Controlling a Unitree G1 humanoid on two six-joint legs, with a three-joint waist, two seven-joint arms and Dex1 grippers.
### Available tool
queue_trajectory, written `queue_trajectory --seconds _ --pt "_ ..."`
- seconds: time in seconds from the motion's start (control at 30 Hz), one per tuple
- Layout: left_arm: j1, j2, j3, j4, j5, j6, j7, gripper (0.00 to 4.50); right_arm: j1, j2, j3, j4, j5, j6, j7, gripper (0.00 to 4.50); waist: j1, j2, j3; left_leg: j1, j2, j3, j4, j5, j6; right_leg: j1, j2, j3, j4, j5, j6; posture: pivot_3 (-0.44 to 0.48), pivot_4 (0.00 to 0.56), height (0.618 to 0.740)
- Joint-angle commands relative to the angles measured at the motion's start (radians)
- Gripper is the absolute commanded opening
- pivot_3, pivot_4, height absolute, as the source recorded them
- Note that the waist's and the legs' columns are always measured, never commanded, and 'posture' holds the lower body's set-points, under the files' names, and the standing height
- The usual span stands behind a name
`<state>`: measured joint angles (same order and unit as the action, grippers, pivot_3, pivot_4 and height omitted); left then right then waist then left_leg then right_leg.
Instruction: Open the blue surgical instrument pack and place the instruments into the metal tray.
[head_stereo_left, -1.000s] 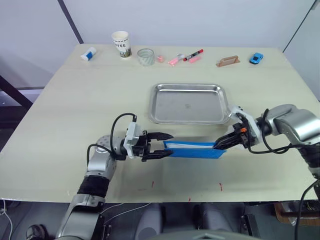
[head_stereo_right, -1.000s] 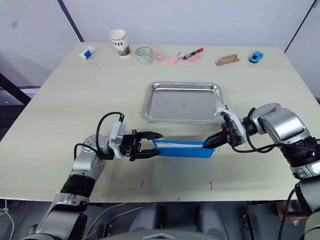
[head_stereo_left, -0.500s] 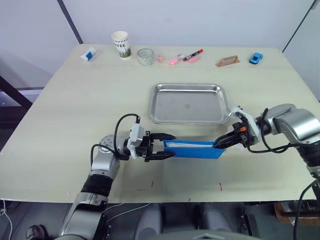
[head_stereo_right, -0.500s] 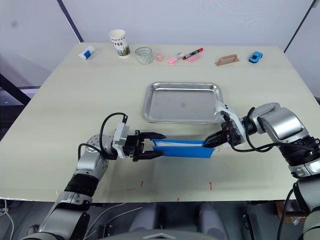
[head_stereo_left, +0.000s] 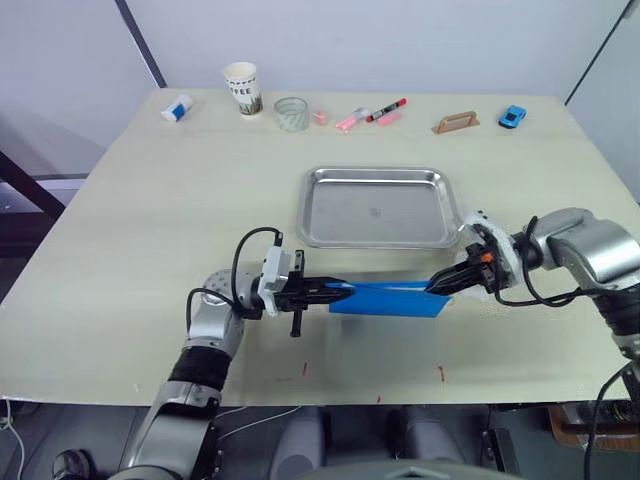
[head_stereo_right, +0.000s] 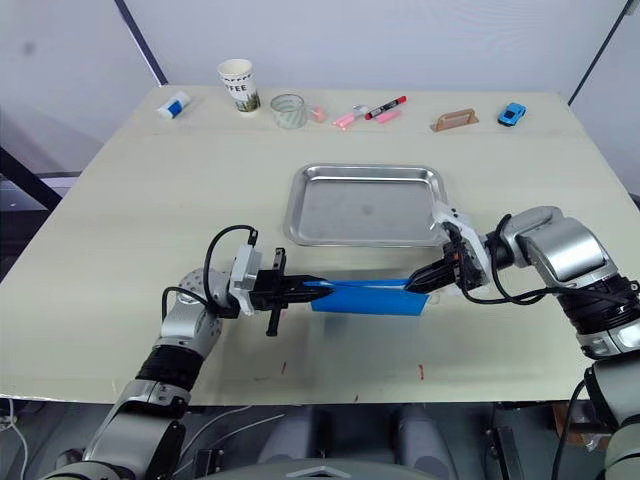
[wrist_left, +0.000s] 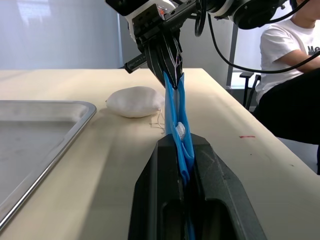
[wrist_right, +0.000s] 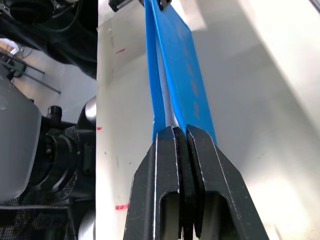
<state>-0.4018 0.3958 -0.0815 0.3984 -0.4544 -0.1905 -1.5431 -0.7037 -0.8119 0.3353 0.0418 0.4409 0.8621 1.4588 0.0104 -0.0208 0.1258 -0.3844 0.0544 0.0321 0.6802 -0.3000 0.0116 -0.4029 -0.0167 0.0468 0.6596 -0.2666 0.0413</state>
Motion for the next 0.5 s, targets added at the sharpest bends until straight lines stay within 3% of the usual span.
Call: queue_trajectory --seconds 0.03,0.13,0.17,0.37,0.5 --pt "-0.012 -0.001 -0.001 0.007 0.005 -0.02 -0.031 0.02 0.023 0.013 -0.036 -0.026 0.004 -0.02 -0.037 0.0 -0.001 0.0 0.0 0.0 0.0 0.0 0.0 0.0 0.0 0.0 0.0 0.0 0.0 0.0 0.0 0.0 0.15 0.74" --pt "-0.017 0.003 0.003 0.014 0.006 -0.025 -0.028 0.0 0.054 0.029 -0.115 -0.042 0.04 -0.04 -0.066 1.37 -0.001 0.0 0.0 0.0 0.0 0.0 0.0 0.0 0.0 0.0 0.0 0.0 0.0 0.0 0.0 0.0 0.15 0.74" --pt "-0.017 0.004 0.003 0.015 0.006 -0.026 -0.028 0.0 0.068 0.026 -0.136 -0.055 0.054 -0.039 -0.069 1.46 0.0 0.0 0.0 0.0 0.0 0.0 0.0 0.0 0.0 0.0 0.0 0.0 0.0 0.0 0.0 0.0 0.15 0.74" --pt "-0.017 0.02 0.007 0.003 0.001 -0.017 -0.023 0.0 0.199 -0.027 -0.322 -0.179 0.181 0.052 -0.123 4.18 0.003 0.0 0.0 -0.002 0.0 -0.002 0.0 0.0 0.0 0.0 -0.001 -0.001 0.0 0.0 0.0 0.0 0.15 0.74" --pt "-0.015 0.029 0.012 -0.014 -0.005 -0.005 -0.013 0.0 0.339 -0.091 -0.499 -0.228 0.263 0.099 -0.155 4.35 0.006 0.0 0.0 -0.003 -0.001 -0.006 0.001 0.0 0.0 0.0 -0.001 -0.003 -0.001 0.0 0.0 0.0 0.15 0.74"
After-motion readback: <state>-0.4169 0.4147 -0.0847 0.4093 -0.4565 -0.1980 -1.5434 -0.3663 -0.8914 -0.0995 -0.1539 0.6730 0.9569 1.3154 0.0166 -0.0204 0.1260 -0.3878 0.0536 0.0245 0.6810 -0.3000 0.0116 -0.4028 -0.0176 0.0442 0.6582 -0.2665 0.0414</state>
